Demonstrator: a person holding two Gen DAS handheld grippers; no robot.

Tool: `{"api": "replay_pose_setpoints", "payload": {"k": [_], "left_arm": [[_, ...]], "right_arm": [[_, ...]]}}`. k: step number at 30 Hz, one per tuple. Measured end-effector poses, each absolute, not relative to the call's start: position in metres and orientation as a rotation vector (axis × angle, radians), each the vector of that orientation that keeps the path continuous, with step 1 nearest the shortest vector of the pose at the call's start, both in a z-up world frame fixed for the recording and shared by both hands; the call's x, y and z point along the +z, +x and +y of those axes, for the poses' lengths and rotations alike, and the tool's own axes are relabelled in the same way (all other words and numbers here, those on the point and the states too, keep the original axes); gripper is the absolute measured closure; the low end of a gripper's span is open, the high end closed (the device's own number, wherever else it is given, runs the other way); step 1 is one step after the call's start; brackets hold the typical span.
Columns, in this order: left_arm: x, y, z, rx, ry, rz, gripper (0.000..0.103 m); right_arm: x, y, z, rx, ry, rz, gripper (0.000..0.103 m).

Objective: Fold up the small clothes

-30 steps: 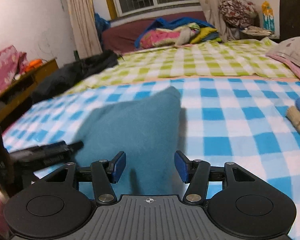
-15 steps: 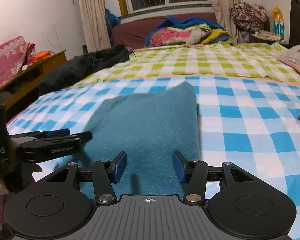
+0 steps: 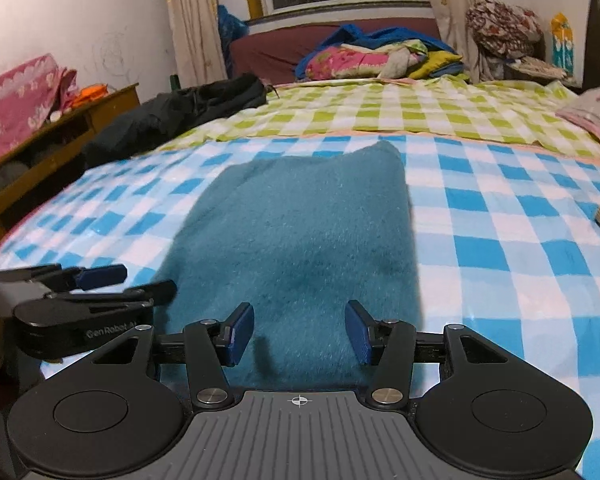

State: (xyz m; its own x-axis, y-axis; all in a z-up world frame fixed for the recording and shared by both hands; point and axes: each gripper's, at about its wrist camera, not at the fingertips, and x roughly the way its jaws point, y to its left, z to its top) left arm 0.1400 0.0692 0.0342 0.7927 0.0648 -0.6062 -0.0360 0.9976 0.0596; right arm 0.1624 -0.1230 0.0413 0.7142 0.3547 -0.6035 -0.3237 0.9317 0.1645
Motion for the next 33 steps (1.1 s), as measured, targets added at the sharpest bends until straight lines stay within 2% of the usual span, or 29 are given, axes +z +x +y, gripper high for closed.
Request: {"api": "replay_pose_setpoints", "payload": {"k": [9, 18, 33], "left_arm": [[0.041, 0.101, 0.049, 0.039, 0.056, 0.688, 0.039], [0.055, 0.076, 0.028, -0.002, 0.070, 0.644, 0.038], [0.042, 0.061, 0.035, -0.034, 0.019, 0.668, 0.038]], "right_arm": [[0.043, 0.125, -0.136, 0.389, 0.070, 0.690, 0.053], [0.043, 0.093, -0.156, 0.360, 0.112, 0.689, 0.051], [0.043, 0.076, -0.142, 0.309, 0.081, 0.685, 0.048]]}}
